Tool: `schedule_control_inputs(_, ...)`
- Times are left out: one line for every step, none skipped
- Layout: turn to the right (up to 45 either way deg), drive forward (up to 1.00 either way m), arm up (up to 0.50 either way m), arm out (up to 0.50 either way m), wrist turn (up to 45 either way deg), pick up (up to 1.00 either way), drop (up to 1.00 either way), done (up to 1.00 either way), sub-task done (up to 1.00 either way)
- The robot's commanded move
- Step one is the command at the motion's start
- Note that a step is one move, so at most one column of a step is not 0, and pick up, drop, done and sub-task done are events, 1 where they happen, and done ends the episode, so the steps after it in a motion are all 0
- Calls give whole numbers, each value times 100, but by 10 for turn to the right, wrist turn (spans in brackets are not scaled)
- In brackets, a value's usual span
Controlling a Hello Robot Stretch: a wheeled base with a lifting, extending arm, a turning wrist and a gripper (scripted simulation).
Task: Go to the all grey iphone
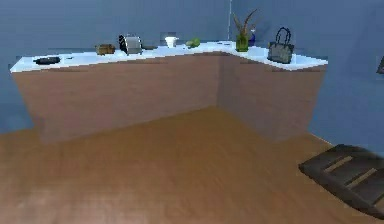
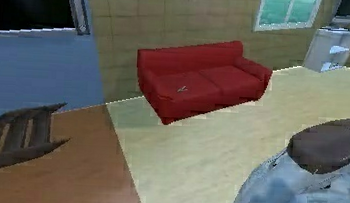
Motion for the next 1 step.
schedule_control_inputs(0, 100, 0, 0, 0, 0, 0, 0, 0)
